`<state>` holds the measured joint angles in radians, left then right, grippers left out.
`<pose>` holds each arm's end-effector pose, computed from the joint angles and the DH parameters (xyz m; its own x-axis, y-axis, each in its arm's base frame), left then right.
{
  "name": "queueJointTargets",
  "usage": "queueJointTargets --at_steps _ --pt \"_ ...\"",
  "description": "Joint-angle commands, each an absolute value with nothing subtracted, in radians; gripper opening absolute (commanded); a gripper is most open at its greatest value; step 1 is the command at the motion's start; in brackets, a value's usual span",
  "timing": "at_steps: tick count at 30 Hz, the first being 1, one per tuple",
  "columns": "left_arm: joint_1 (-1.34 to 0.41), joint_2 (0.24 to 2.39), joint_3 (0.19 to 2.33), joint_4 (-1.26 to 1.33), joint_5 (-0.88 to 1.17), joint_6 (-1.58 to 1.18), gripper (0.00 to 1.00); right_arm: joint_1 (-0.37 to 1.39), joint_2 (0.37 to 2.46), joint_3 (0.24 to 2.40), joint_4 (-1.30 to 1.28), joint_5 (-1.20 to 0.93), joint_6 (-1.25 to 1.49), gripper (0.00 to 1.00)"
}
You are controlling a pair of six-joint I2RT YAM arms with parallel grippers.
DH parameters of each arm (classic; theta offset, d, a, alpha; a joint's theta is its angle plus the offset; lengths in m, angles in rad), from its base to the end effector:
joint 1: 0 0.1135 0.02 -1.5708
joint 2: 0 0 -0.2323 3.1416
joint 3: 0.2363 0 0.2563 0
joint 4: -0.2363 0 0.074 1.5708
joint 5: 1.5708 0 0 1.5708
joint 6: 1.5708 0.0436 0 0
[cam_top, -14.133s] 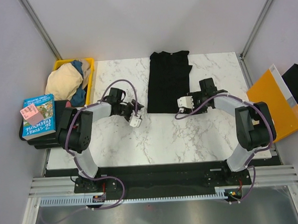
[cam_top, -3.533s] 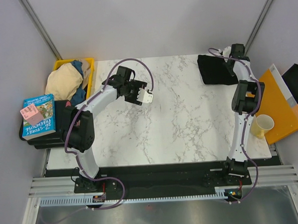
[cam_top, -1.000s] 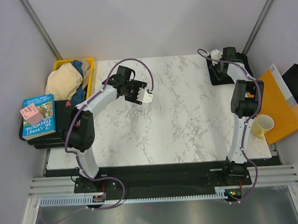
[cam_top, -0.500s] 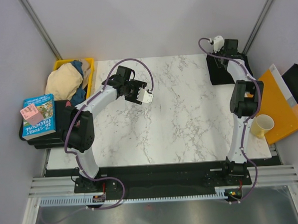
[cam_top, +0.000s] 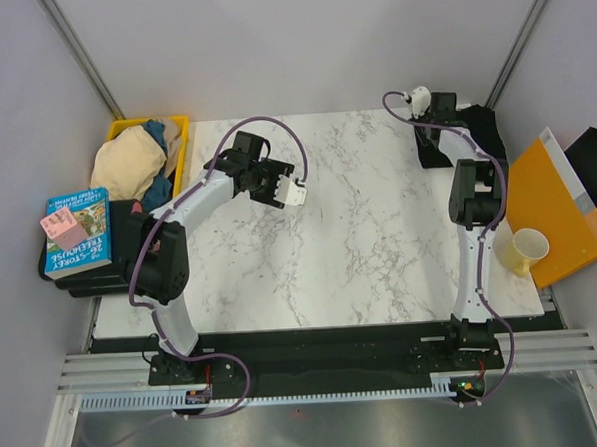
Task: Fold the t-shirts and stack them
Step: Put the neatly folded tshirt into the corner of the board with the right arm
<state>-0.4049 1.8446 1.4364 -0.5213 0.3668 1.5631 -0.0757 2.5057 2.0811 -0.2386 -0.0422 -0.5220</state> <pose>0.3651 -0.1735 0.2014 0.5592 0.7759 -0.2920 0.7408 -0.3097 0.5960 0.5499 -0.0399 0.1311 -0.5533 -0.4576 -0.6960 -0.2693 0.8890 -0.3704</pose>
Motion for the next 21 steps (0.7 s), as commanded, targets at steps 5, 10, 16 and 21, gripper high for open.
queueJointTargets --at_steps 5,10,16,21 --pt "-0.397 1.813 1.477 -0.482 0.382 1.415 0.67 -0.063 2.401 2.056 -0.195 0.051 -0.448 0.0" --pt "-0.385 1.807 1.505 -0.286 0.35 1.07 0.75 -0.061 2.218 2.031 -0.209 0.063 -0.425 0.04" --pt "-0.319 1.779 1.609 -0.219 0.365 0.731 1.0 -0.04 2.001 1.991 -0.325 -0.043 -0.394 0.98" --pt "-0.288 1.743 1.672 -0.239 0.26 0.487 1.0 0.021 1.785 1.798 -0.417 -0.121 -0.336 0.98"
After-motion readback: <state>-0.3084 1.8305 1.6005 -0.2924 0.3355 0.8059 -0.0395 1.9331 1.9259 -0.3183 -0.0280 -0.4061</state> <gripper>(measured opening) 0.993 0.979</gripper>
